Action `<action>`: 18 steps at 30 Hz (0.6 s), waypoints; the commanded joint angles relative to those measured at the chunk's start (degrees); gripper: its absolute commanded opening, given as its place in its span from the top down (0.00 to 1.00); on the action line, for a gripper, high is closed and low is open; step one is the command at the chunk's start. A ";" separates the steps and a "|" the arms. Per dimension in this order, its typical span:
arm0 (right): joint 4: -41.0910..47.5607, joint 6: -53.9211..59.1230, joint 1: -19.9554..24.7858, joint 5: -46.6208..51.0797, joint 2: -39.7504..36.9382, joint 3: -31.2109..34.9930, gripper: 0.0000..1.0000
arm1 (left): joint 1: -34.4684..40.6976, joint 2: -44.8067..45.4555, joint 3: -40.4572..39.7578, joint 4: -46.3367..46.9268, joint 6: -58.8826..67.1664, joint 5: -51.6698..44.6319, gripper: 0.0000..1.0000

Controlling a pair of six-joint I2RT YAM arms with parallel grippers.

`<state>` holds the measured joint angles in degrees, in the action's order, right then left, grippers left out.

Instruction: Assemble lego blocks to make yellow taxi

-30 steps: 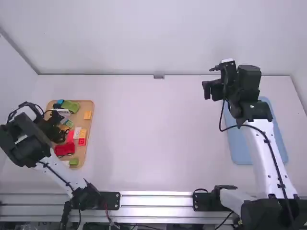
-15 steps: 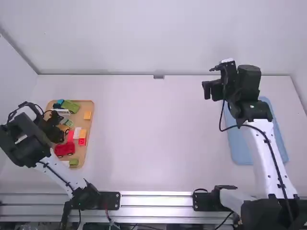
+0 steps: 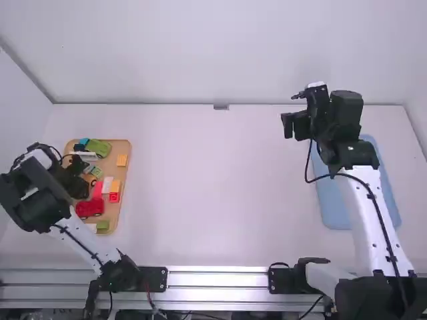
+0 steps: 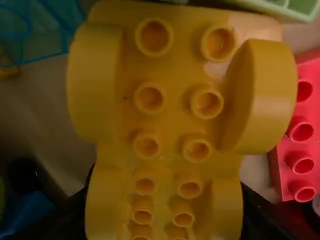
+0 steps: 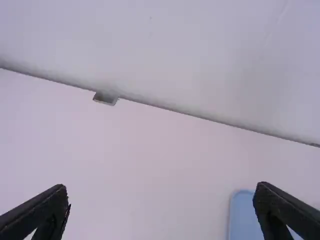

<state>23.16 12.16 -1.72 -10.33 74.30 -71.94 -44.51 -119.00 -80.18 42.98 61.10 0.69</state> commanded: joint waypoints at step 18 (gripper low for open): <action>-0.42 -0.33 -0.22 -0.35 0.28 -2.25 0.02 | 9.31 -0.90 -22.93 24.20 -8.79 -1.03 0.58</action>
<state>22.92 12.10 -1.72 -10.33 74.30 -71.94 -38.65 -119.09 -98.83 64.90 54.89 0.82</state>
